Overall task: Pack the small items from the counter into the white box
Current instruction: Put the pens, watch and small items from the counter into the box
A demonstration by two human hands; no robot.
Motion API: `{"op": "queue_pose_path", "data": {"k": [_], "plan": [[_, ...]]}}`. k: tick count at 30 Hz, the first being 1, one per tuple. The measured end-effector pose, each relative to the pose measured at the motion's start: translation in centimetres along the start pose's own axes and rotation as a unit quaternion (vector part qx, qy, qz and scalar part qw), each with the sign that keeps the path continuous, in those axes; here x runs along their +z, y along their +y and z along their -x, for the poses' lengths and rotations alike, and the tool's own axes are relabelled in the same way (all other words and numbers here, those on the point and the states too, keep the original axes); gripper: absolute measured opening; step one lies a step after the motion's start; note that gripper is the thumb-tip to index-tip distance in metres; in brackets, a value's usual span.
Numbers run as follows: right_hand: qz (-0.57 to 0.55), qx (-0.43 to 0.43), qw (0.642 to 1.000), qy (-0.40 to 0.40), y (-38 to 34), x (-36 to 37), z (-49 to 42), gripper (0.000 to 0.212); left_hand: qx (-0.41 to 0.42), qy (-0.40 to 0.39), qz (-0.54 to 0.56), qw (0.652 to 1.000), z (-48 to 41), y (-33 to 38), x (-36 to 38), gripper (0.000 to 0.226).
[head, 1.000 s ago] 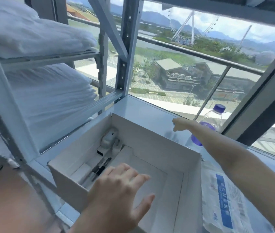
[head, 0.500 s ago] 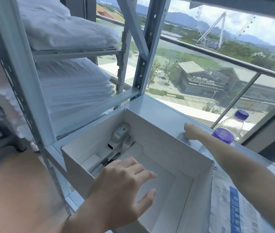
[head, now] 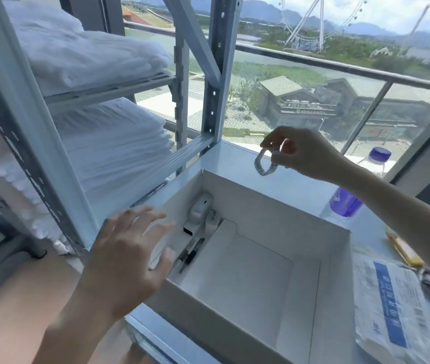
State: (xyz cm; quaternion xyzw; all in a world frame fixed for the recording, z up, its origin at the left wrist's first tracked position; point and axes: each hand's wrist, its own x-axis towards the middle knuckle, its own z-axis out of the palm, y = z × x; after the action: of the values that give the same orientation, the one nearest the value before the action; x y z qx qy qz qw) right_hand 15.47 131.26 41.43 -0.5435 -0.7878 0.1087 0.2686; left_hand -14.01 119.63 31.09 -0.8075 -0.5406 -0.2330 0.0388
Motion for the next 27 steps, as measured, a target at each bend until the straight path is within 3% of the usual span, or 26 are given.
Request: {"op": "queue_pose_path", "data": {"k": [3, 7, 10, 14, 19, 23, 27], "plan": [[0.002, -0.043, 0.999, -0.033, -4.8, 0.8, 1.6, 0.019, -0.009, -0.028, 0.012, 0.999, 0.0, -0.6, 0.5, 0.049], [0.006, -0.033, 0.982, -0.184, -6.5, 5.1, 2.9, 0.019, -0.002, -0.034, 0.047, 0.998, 0.1, -0.8, 0.7, 0.052], [0.021, -0.021, 0.969, -0.246, -6.1, 9.5, 3.8, 0.023, 0.011, -0.028, 0.072, 0.997, 0.0, -1.1, 0.8, 0.055], [-0.108, 0.061, 0.946, -0.3, -5.8, 13.5, 3.8, 0.021, 0.021, -0.026, 0.085, 0.996, -0.1, -1.4, 1.2, 0.058], [-0.164, 0.111, 0.933, -0.302, -4.9, 14.7, 3.0, 0.019, 0.031, -0.021, 0.09, 0.995, -0.1, -1.6, 1.6, 0.057], [-0.01, 0.056, 0.961, -0.271, -3.6, 15.0, 2.8, 0.021, 0.034, -0.023, 0.088, 0.995, -0.1, -1.6, 1.5, 0.055], [0.055, -0.003, 0.965, -0.257, -2.9, 15.8, 2.9, 0.023, 0.033, -0.023, 0.087, 0.995, -0.1, -1.5, 1.4, 0.053]]}}
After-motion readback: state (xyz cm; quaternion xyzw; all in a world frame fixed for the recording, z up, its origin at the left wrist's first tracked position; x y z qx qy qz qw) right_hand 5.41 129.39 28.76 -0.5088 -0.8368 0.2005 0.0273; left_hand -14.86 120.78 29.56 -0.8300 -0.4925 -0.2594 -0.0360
